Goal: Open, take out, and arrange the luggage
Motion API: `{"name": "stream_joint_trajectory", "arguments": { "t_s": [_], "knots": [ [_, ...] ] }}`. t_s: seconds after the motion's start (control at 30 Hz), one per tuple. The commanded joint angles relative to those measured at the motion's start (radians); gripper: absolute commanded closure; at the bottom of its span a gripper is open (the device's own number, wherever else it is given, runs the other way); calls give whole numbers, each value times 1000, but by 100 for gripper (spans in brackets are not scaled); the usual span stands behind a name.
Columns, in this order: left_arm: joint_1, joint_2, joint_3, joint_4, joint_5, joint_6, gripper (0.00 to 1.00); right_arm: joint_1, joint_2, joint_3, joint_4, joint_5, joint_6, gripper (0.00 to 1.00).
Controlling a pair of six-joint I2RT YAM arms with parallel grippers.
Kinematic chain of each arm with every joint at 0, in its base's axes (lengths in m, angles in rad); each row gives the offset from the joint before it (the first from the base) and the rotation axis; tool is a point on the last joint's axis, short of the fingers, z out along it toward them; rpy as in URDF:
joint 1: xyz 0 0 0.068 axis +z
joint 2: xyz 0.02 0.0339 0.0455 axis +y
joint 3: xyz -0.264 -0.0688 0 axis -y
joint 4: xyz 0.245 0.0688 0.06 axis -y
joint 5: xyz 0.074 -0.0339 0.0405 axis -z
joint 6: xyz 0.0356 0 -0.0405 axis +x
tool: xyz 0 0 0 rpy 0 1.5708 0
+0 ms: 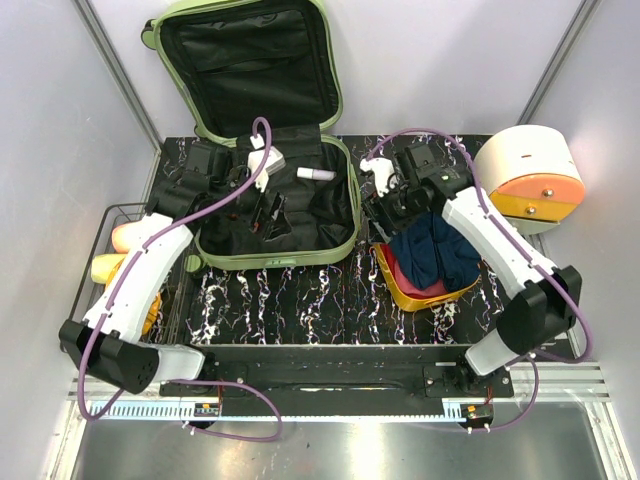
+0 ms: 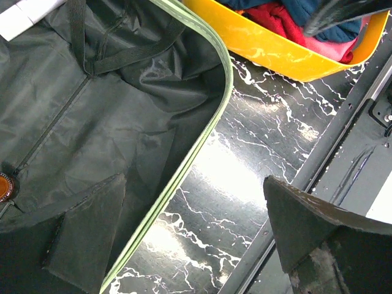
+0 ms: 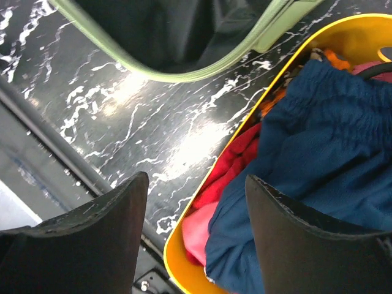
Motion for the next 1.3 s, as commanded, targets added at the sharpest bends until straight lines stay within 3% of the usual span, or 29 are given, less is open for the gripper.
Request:
{"name": "stream_joint_trajectory", "arguments": {
  "t_s": [0.0,0.1,0.23,0.4,0.5,0.7,0.83,1.0,1.27],
  "knots": [
    [8,-61,-35,20,-24,23,1,28,48,-64,208,151,83,28],
    [8,-64,-40,18,-36,28,1,43,110,-92,245,163,99,34],
    [8,-67,-41,18,-39,30,1,48,155,-125,256,154,79,48],
    [6,-72,-47,18,-48,34,1,46,119,-191,161,165,-41,75],
    [8,-81,-53,20,-50,37,1,40,18,-274,101,168,-136,100],
    [9,-81,-53,20,-47,37,1,-18,-214,-413,-103,156,-390,100],
    [8,-66,-37,18,-30,30,1,-192,-322,-517,-235,174,-626,100],
    [8,-49,-12,20,-19,23,1,-286,-395,-550,-399,167,-677,100],
    [8,-40,11,23,-18,17,1,-311,-452,-590,-448,226,-639,100]
  ]
}}
